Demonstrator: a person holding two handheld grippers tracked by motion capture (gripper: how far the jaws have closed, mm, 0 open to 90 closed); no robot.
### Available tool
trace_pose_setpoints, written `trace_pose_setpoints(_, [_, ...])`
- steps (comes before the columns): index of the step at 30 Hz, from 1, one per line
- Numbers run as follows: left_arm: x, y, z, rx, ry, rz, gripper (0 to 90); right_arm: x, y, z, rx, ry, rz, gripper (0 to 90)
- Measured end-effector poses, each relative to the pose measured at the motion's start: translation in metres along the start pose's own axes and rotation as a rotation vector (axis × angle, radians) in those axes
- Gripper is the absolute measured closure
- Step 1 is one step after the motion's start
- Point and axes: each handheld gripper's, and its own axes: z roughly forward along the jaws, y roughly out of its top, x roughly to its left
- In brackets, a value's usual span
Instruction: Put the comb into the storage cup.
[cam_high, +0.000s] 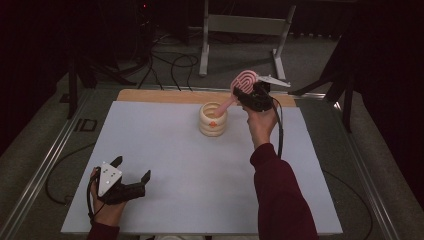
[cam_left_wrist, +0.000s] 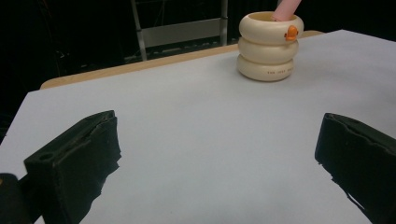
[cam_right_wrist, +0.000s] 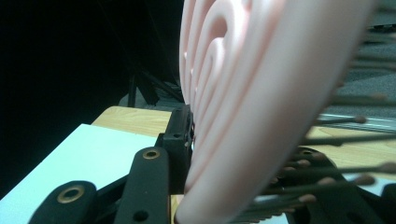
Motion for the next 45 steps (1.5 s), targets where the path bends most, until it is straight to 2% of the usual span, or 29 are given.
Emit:
trace_pose_setpoints(31, [0.000,0.000,0.000,-0.003,0.001,-0.002,0.5,0.003,-0.010,0.009,0.016,-0.014,-0.004,64.2])
trace_pose_setpoints(45, [0.000,0.000,-0.001,-0.004,0.001,-0.002,0.6,0.007,-0.015,0.015,0.027,-0.002,-0.002,64.2])
